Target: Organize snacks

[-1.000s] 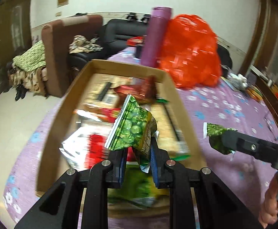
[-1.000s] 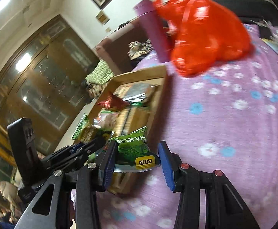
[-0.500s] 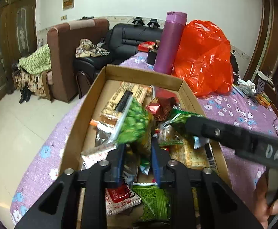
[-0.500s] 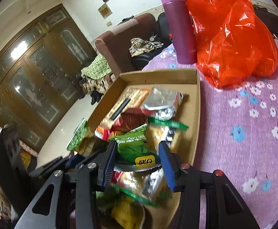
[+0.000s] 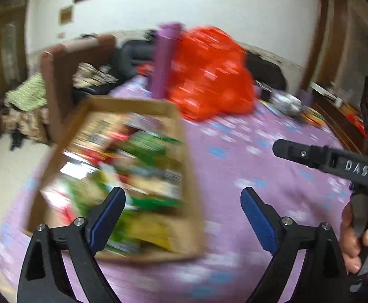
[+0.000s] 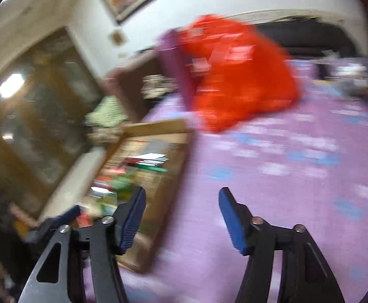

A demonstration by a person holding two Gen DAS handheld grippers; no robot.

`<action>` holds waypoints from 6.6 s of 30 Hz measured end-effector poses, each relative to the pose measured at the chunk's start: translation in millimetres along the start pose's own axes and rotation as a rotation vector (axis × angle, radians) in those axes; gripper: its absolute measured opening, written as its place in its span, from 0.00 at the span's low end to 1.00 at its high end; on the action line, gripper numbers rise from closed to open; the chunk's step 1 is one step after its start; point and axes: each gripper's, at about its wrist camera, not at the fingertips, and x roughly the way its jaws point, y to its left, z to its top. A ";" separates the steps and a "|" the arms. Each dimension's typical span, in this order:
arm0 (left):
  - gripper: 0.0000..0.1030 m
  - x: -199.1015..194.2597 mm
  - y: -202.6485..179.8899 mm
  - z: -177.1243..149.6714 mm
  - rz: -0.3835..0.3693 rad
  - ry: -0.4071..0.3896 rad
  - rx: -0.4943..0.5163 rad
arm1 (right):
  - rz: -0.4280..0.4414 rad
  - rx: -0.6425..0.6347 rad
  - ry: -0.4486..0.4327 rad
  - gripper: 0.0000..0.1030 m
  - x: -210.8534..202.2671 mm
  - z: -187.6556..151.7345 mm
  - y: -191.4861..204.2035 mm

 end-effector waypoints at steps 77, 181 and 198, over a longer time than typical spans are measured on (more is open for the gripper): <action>1.00 85.1 -146.3 -40.3 -0.010 0.283 0.231 | -0.346 0.043 0.088 0.65 -62.7 -88.3 -134.2; 0.52 28.1 -96.8 -13.9 -0.229 0.194 0.322 | -0.049 -0.051 0.061 0.21 -106.7 -95.8 -86.3; 0.52 6.9 2.8 6.8 -0.066 0.081 0.166 | 0.129 -0.076 0.089 0.22 -38.6 -49.4 17.2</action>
